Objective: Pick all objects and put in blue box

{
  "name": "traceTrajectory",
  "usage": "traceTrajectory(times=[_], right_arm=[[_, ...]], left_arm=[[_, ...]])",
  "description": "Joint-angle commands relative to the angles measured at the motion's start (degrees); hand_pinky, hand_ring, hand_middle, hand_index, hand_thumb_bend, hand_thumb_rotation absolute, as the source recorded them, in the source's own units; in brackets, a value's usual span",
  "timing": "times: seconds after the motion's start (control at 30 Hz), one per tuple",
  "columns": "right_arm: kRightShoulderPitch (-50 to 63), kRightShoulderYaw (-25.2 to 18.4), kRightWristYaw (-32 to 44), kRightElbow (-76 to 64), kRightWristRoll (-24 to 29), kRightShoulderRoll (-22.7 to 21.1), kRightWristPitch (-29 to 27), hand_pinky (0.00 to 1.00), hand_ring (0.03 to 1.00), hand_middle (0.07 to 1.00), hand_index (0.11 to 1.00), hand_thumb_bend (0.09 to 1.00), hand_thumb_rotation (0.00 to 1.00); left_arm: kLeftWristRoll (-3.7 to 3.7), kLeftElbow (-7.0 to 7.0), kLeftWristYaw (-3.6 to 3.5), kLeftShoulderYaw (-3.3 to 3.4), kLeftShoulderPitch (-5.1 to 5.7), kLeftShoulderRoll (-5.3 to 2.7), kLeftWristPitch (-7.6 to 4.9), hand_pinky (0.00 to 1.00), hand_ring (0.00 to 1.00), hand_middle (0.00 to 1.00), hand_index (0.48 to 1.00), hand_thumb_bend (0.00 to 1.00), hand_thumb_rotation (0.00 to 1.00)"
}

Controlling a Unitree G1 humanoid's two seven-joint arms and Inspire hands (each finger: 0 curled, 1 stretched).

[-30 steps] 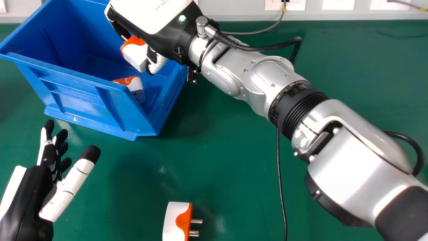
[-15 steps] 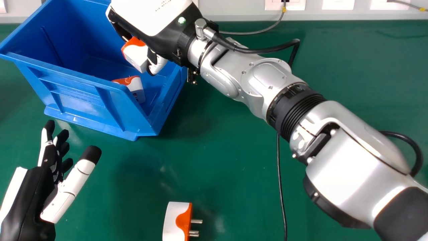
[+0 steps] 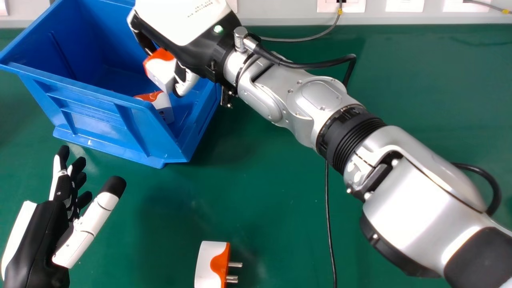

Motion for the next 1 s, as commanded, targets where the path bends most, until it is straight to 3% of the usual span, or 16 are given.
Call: traceTrajectory(times=[0.0, 0.17, 0.3, 0.97], right_arm=[[-0.6, 0.68, -0.7, -0.58, -0.35, 0.2, 1.57, 0.58, 0.706, 0.738, 0.709, 0.598, 0.07], [-0.55, 3.28, -2.86, -0.97, -2.68, -0.14, 3.91, 0.79, 0.88, 0.893, 0.881, 0.701, 0.22], [-0.31, 3.74, -3.65, -1.03, -2.71, 0.0, 4.48, 0.92, 0.961, 0.965, 0.961, 0.739, 0.31], [0.22, 4.4, -3.15, -1.18, -1.96, 0.08, 5.56, 0.98, 1.0, 1.0, 1.0, 0.748, 0.31]], left_arm=[[0.33, -1.9, 0.37, 0.14, 0.13, 0.14, -0.2, 0.95, 1.0, 1.0, 1.0, 0.83, 0.72], [0.39, -2.0, 0.41, 0.05, 0.03, 0.14, -0.06, 0.95, 1.0, 1.0, 1.0, 0.83, 0.72], [0.34, -1.98, 0.4, 0.09, -0.04, 0.17, 0.13, 0.95, 1.0, 1.0, 1.0, 0.84, 0.72], [0.65, -1.94, 0.63, -0.14, -0.64, 0.11, 0.45, 0.94, 1.0, 1.0, 1.0, 0.83, 0.72]])
